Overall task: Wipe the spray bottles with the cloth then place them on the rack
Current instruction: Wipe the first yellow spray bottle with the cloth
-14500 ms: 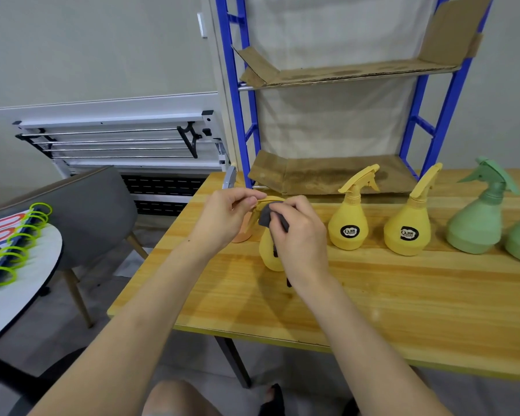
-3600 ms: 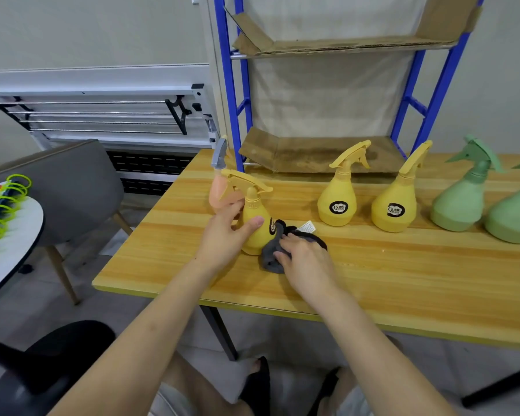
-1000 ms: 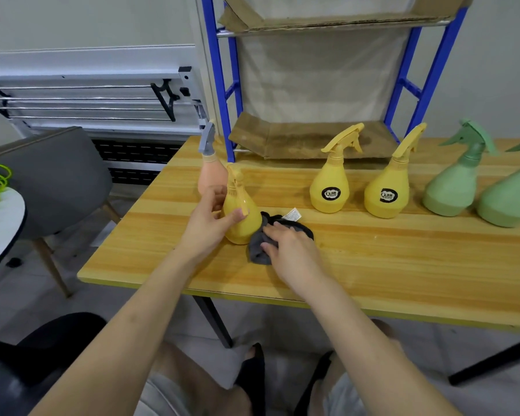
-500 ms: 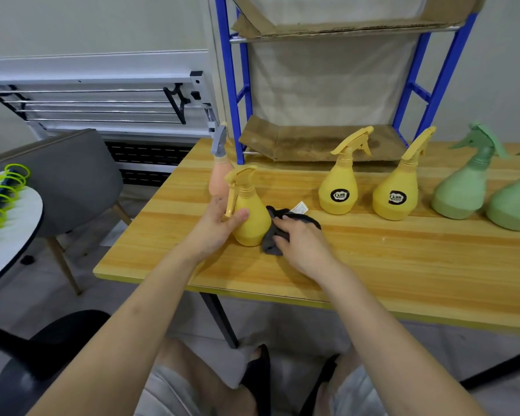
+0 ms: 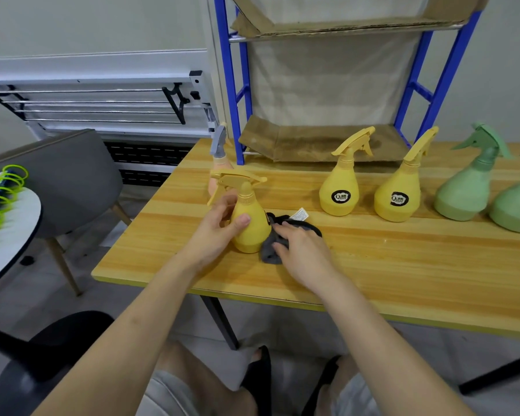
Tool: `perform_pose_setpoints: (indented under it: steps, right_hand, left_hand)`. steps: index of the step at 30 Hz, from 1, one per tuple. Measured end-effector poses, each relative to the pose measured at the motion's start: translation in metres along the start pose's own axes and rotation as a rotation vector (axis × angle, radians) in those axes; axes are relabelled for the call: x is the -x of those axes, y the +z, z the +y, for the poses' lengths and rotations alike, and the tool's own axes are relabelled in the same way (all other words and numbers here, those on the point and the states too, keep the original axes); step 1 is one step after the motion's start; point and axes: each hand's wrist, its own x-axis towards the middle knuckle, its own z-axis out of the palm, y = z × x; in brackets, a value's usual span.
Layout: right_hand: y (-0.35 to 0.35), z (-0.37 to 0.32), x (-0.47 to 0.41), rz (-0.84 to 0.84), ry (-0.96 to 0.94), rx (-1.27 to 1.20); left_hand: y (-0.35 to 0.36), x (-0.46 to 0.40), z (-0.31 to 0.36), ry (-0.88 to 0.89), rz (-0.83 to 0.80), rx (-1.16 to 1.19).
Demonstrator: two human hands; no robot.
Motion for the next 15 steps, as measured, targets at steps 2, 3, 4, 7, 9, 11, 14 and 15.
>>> perform_pose_setpoints:
  steps: [2, 3, 4, 7, 9, 11, 14, 15]
  right_hand:
    - [-0.002, 0.004, -0.015, -0.015, 0.002, -0.017]
    - [-0.003, 0.007, -0.021, -0.03, 0.003, -0.037]
    - [-0.003, 0.009, -0.027, -0.048, 0.006, -0.06]
    - [-0.004, 0.015, -0.034, -0.068, 0.01, -0.106]
    - [-0.003, 0.014, -0.032, -0.052, 0.013, -0.115]
    - [-0.001, 0.014, -0.027, -0.035, 0.01, -0.115]
    - [-0.001, 0.013, -0.013, -0.018, 0.003, -0.135]
    - [-0.002, 0.012, -0.008, -0.014, 0.005, -0.127]
  left_hand:
    - [0.0, 0.002, 0.001, -0.004, -0.027, 0.005]
    - [0.001, 0.002, 0.001, -0.008, -0.03, -0.001]
    - [0.001, 0.001, 0.0, -0.013, -0.03, -0.013]
    - [0.001, -0.004, -0.003, -0.029, 0.039, -0.182]
    - [0.0, -0.008, -0.004, -0.033, 0.033, -0.221]
    - [-0.002, -0.012, -0.005, -0.031, 0.011, -0.243]
    - [-0.006, -0.017, -0.007, -0.024, -0.011, -0.238]
    - [-0.006, -0.018, -0.005, -0.032, -0.007, -0.218]
